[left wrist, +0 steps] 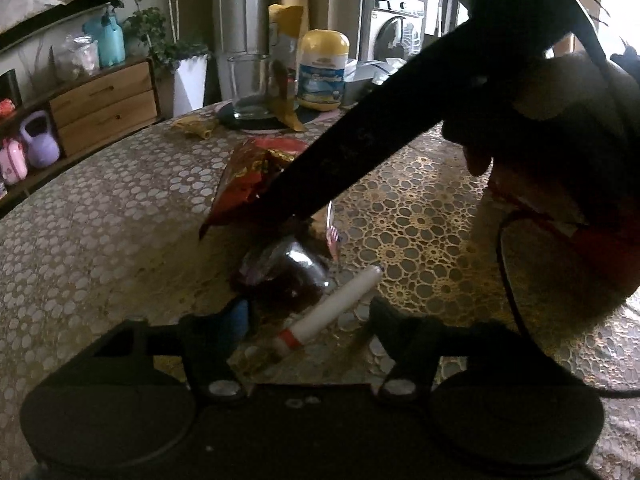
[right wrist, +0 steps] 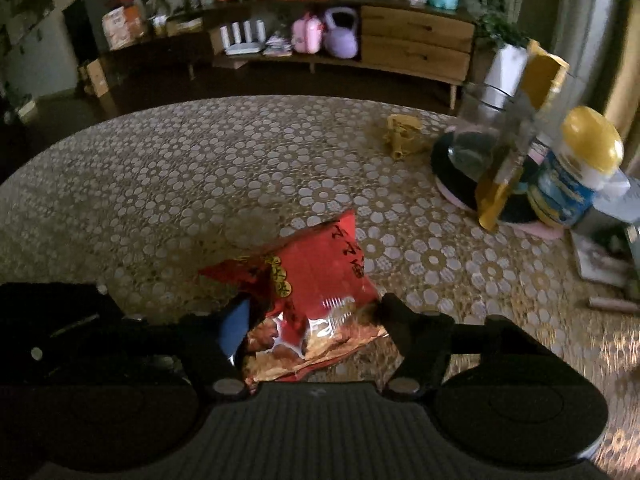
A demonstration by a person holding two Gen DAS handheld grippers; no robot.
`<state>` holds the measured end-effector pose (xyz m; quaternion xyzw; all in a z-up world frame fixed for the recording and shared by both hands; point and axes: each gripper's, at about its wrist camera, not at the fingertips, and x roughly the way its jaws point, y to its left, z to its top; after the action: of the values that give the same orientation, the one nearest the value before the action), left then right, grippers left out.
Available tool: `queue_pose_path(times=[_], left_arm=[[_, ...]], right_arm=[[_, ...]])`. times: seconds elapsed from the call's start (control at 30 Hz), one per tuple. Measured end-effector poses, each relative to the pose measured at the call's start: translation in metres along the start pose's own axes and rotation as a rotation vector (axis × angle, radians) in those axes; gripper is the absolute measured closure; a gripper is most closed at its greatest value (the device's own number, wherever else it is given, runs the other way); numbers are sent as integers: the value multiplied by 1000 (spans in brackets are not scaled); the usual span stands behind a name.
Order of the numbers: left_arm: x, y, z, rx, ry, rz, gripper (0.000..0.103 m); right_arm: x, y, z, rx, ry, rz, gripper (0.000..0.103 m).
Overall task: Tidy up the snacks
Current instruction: 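Grasp the red chip bag with the right tool while the left tool grasps the white stick snack, then carry the red chip bag and white stick snack over the red box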
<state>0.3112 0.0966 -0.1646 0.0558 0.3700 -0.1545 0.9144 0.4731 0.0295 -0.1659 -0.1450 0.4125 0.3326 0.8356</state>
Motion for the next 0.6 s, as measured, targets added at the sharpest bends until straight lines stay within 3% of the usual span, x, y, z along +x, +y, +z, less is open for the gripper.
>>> queue_pose_path(times=[0.17, 0.27, 0.5, 0.6], left_arm=[[-1, -2, 1, 9, 6, -2, 61], [-3, -5, 1, 18, 12, -11, 76], [-9, -22, -2, 44, 32, -5, 94], [-11, -30, -4, 38, 43, 29, 95]], right_arm=[[-16, 0, -11, 50, -30, -27, 38], [-26, -5, -19, 106, -43, -64, 38], [-65, -11, -43, 214, -86, -96, 38], [-84, -7, -55, 239, -96, -102, 38]])
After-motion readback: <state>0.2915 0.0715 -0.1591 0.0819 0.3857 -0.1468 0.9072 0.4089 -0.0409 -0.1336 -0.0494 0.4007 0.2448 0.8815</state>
